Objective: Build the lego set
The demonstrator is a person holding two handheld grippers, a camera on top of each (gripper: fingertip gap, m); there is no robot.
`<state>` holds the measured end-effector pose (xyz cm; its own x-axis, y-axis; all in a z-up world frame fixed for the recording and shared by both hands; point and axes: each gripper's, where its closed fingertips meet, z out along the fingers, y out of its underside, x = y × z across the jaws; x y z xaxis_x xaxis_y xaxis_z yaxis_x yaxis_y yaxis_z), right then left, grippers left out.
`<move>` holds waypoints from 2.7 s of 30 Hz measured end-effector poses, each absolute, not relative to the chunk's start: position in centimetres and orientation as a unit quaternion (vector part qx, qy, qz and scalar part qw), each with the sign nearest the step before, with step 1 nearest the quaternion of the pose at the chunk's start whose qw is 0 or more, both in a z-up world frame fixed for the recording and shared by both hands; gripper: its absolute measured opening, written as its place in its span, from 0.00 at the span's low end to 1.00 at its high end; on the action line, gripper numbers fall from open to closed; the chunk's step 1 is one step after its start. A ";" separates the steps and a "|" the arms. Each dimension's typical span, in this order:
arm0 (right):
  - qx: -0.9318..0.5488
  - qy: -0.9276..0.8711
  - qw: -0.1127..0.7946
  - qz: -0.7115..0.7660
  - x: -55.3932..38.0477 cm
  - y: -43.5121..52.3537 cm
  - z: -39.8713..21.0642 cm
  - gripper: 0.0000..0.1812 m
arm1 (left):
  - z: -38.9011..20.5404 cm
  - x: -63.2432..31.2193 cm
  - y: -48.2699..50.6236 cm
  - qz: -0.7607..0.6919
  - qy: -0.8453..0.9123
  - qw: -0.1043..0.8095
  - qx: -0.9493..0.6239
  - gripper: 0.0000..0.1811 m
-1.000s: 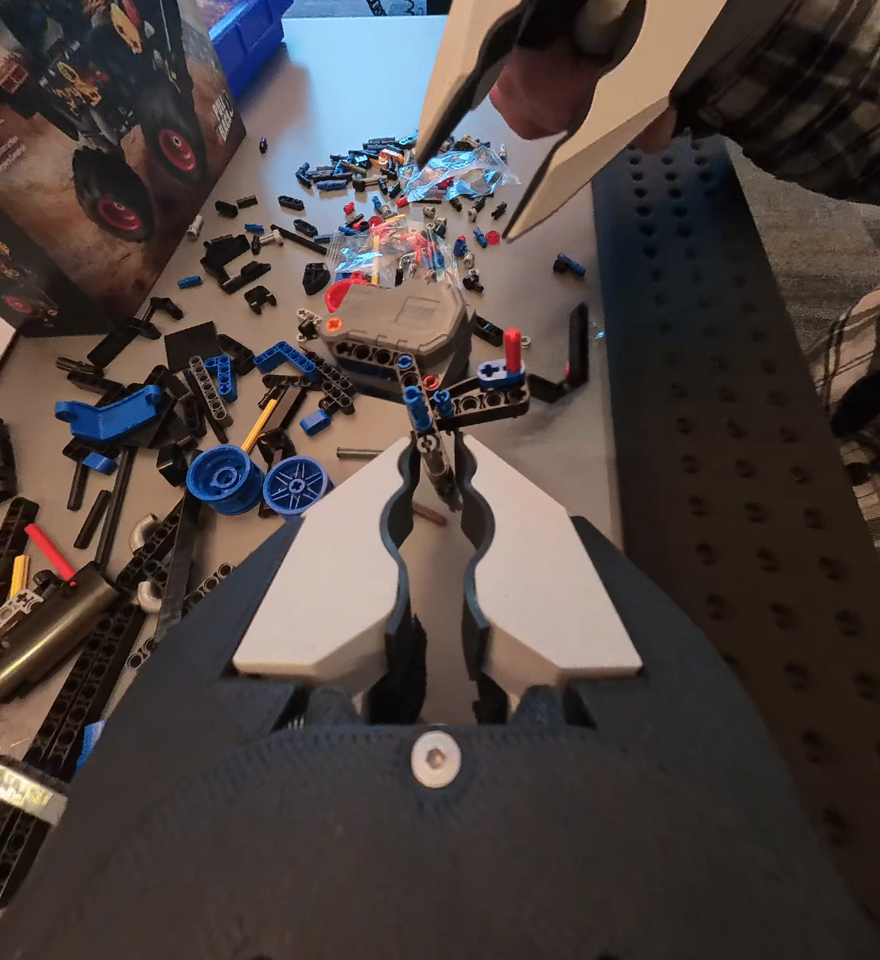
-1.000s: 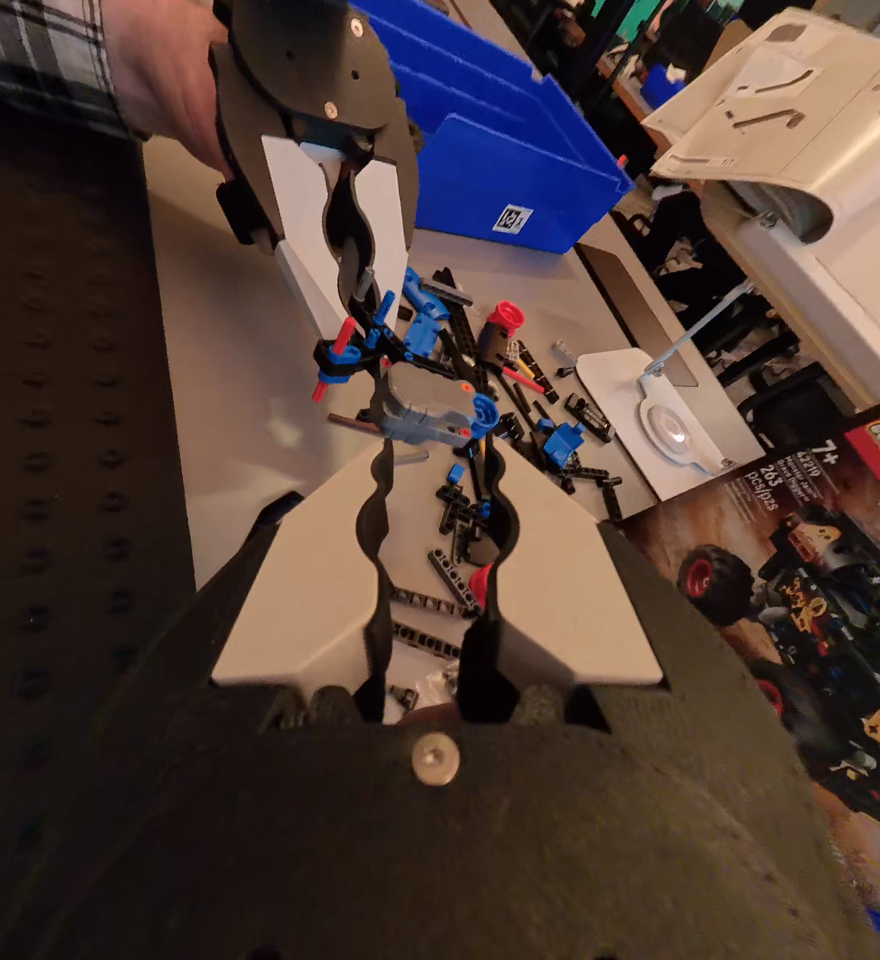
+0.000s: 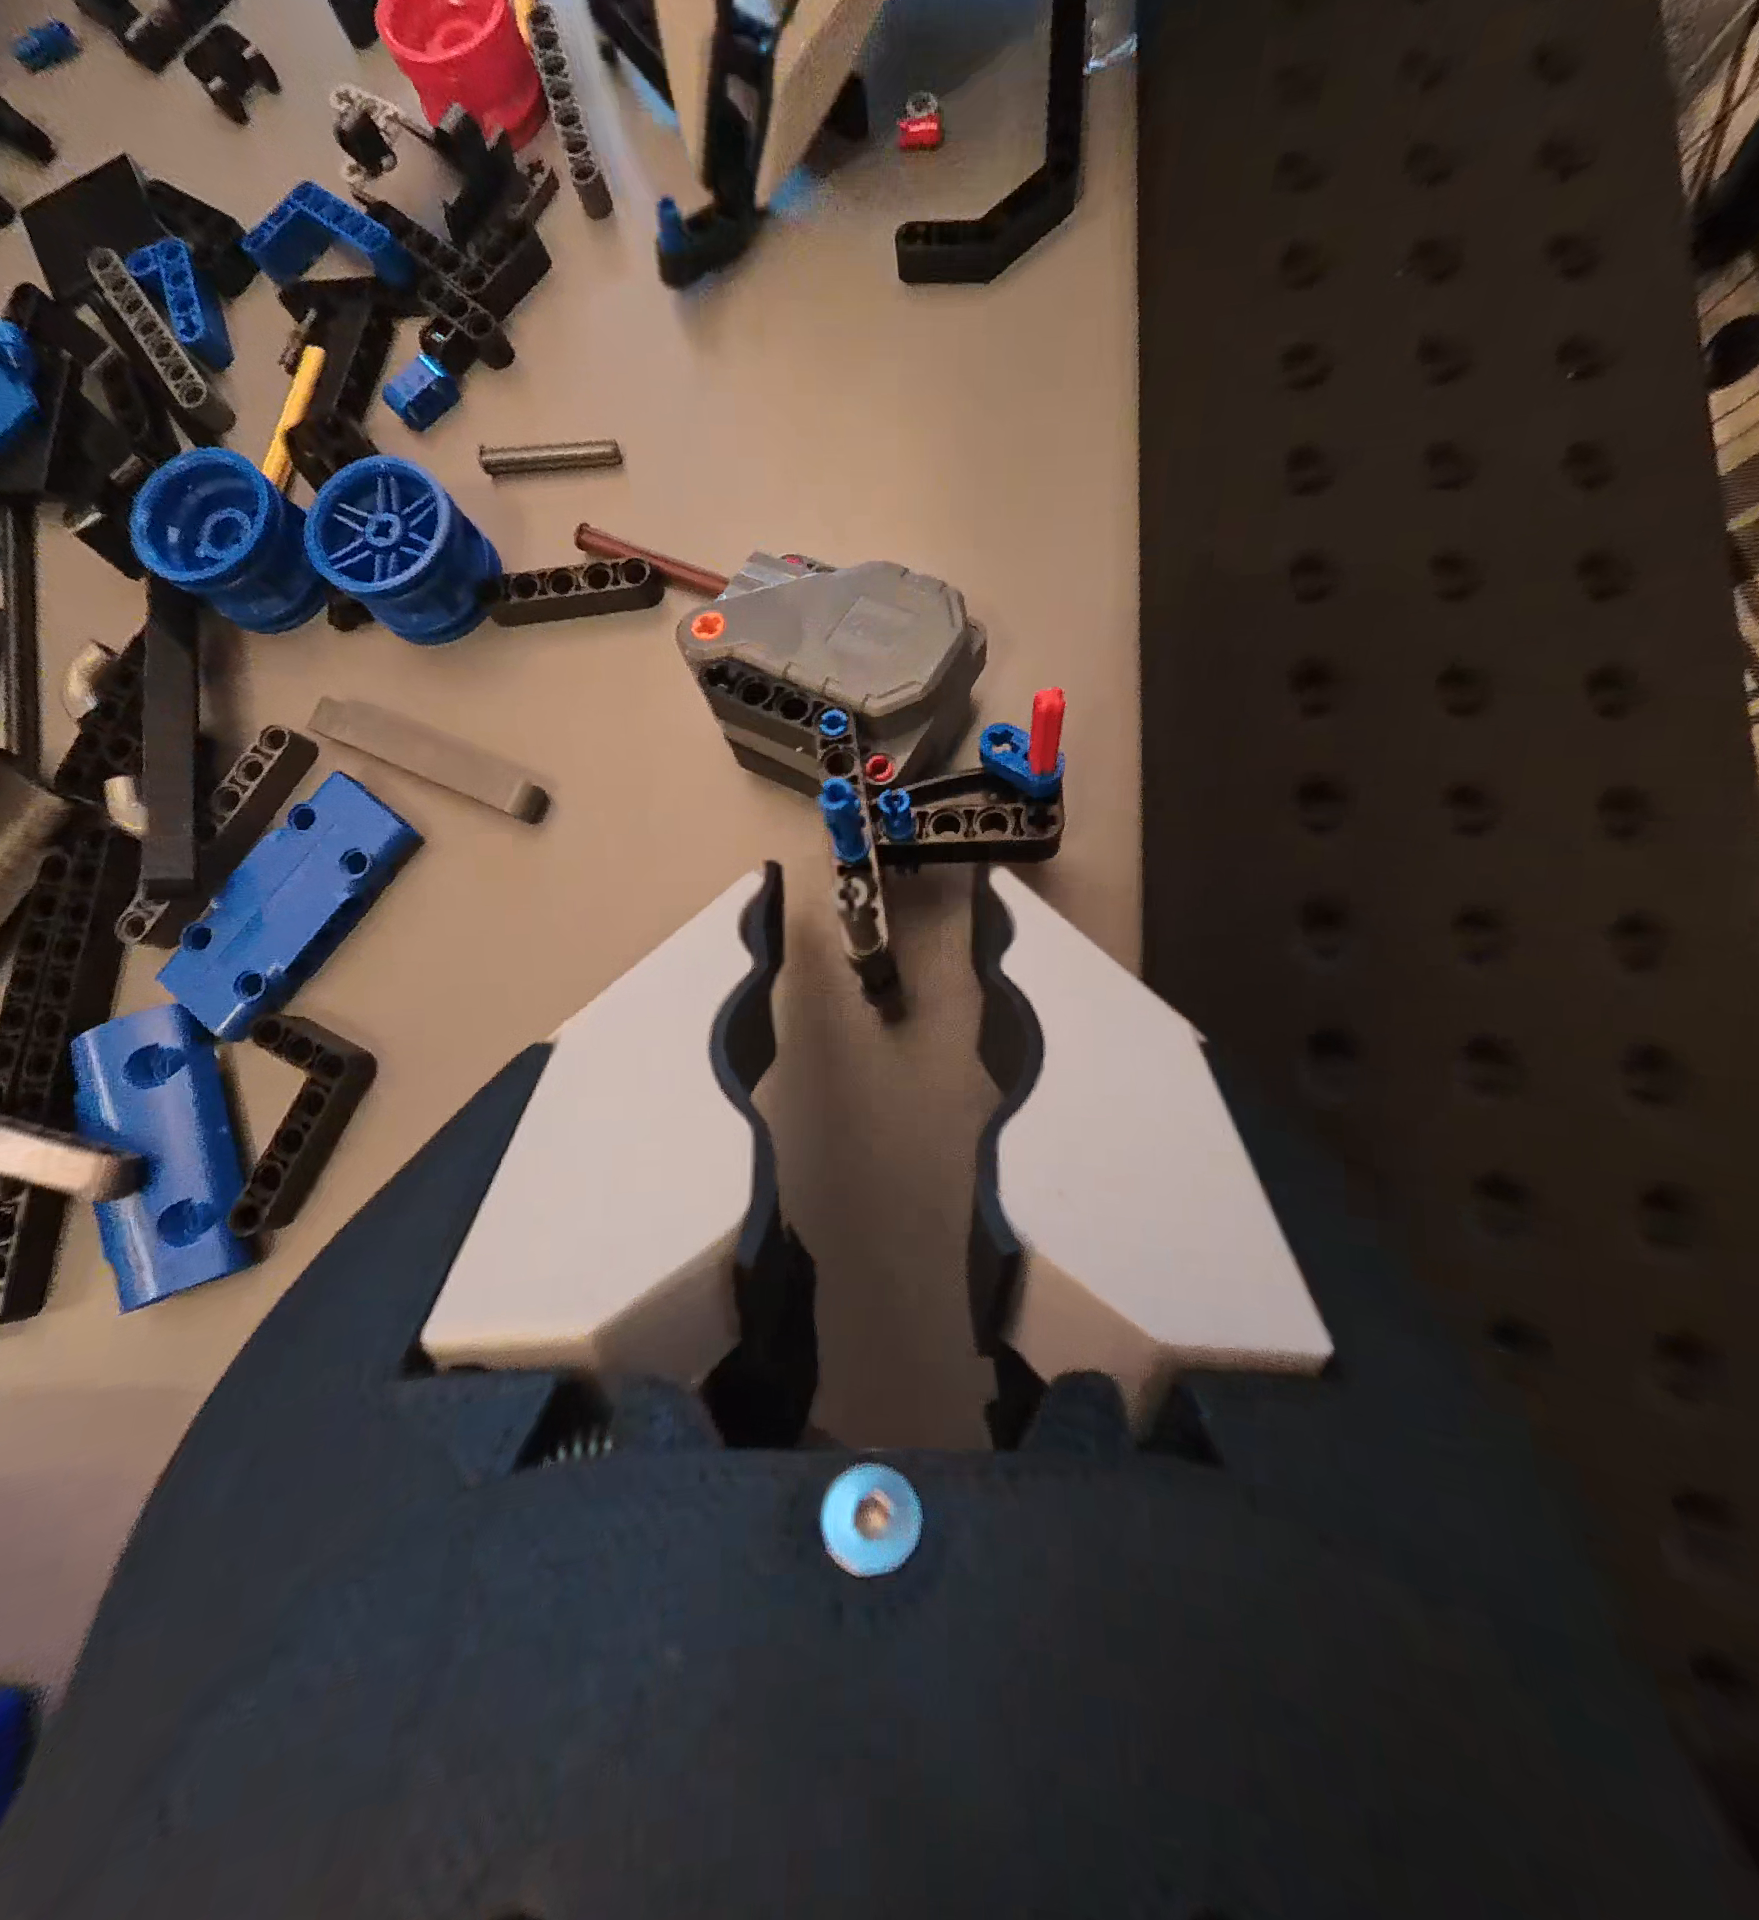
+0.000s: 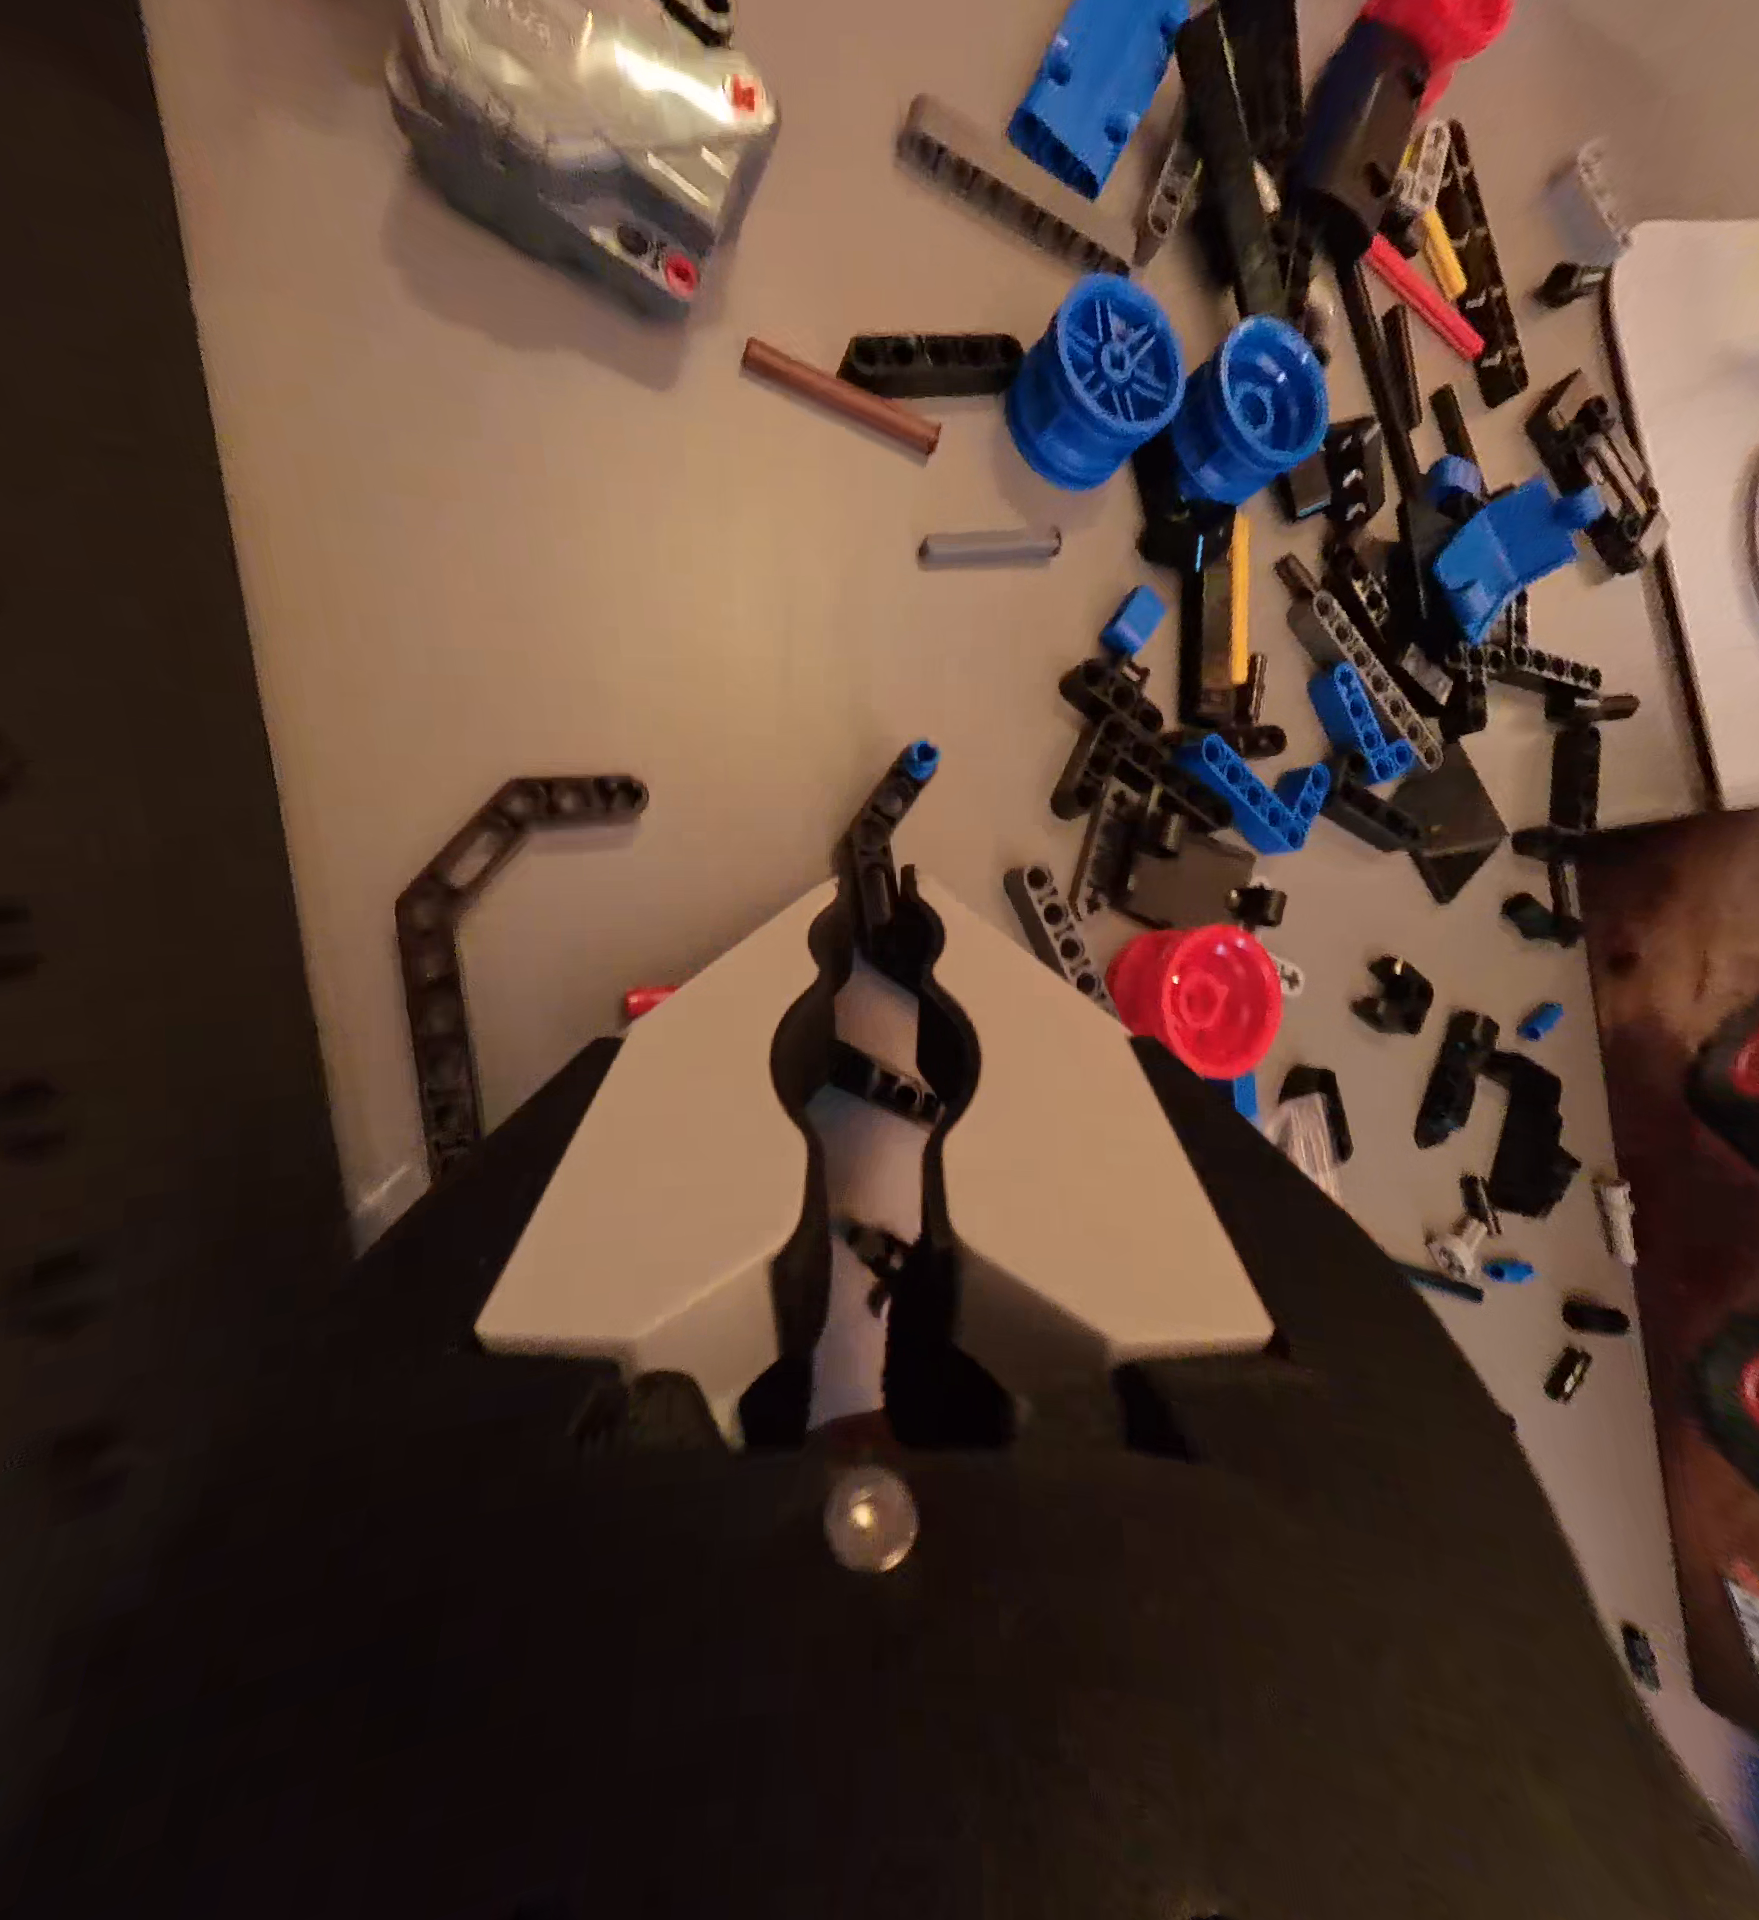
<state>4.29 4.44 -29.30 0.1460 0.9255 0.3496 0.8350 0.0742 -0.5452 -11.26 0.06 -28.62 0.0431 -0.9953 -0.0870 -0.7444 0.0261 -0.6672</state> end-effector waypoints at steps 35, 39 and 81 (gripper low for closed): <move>-0.630 -0.429 0.423 0.490 -0.4 7.3 -13.9 0.20 | -15.5 -3.2 9.5 -0.138 0.528 0.585 -0.600 0.09; -0.628 -0.493 0.478 0.365 -0.6 7.7 -14.9 0.23 | -15.3 -3.0 9.6 -0.194 0.499 0.576 -0.617 0.08; -0.711 -0.488 0.269 0.429 -1.7 3.6 -22.2 0.04 | -21.1 -9.7 1.9 -0.158 0.618 0.429 -0.639 0.20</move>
